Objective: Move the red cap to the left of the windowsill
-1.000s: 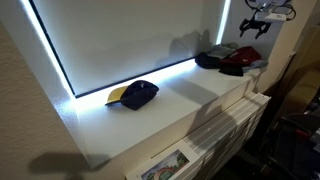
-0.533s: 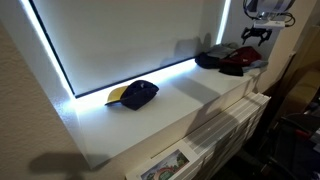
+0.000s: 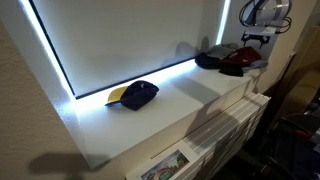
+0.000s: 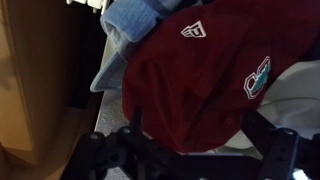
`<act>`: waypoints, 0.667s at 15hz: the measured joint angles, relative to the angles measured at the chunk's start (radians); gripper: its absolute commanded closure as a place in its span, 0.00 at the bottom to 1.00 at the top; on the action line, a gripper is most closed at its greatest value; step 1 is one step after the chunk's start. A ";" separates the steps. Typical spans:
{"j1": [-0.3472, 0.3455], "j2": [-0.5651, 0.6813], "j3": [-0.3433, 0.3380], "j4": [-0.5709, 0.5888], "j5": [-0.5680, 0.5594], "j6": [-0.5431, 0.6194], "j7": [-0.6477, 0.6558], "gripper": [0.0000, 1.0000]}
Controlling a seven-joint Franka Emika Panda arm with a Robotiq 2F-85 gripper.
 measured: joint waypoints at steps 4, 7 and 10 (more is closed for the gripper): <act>-0.010 0.007 0.006 0.003 -0.021 -0.003 0.053 0.00; -0.036 0.038 0.008 0.012 -0.023 -0.021 0.108 0.00; -0.048 0.060 0.009 0.024 -0.023 -0.021 0.118 0.00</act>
